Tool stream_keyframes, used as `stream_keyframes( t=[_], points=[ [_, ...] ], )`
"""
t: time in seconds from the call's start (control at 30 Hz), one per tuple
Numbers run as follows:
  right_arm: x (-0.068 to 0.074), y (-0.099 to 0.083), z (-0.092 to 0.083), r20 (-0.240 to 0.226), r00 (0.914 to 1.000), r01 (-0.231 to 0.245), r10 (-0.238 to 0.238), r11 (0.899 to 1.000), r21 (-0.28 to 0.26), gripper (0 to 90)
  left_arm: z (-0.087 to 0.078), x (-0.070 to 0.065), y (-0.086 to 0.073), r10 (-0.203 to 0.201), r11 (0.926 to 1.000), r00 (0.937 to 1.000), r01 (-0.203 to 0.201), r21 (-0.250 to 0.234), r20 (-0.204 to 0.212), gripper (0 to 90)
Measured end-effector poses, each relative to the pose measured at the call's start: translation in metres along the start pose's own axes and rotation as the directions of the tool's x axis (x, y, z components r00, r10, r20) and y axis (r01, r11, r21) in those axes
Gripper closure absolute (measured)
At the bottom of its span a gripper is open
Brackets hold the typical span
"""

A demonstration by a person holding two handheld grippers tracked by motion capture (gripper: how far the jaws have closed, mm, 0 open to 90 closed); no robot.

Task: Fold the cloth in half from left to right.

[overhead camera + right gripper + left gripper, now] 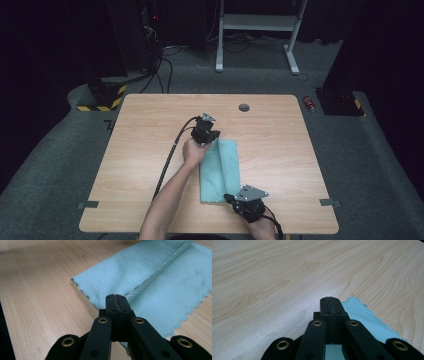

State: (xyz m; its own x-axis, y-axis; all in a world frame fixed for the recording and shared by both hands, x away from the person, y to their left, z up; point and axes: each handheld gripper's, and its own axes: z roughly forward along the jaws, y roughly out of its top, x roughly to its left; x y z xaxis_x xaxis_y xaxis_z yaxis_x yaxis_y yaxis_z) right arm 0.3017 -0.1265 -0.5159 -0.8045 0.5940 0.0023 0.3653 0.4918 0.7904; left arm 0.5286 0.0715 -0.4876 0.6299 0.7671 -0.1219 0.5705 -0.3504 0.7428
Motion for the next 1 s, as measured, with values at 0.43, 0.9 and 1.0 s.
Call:
stream_keyframes(
  t=[0.43,0.9,1.0],
  points=[
    [-0.005,-0.008,-0.008,0.022,0.9995,-0.022,0.021,1.000,0.004,90.0,0.013,-0.012,0.007,0.019,0.9998,0.9996,-0.019,0.010,0.022,90.0],
    [-0.013,-0.019,-0.016,0.047,0.9974,-0.055,0.054,0.998,0.006,90.0,0.032,-0.028,0.014,0.039,0.9987,0.9988,-0.040,0.030,0.029,90.0],
    [-0.014,-0.020,-0.017,0.050,0.9972,-0.057,0.056,0.998,0.006,90.0,0.034,-0.029,0.014,0.036,0.9987,0.9989,-0.037,0.034,0.029,90.0]
  ],
)
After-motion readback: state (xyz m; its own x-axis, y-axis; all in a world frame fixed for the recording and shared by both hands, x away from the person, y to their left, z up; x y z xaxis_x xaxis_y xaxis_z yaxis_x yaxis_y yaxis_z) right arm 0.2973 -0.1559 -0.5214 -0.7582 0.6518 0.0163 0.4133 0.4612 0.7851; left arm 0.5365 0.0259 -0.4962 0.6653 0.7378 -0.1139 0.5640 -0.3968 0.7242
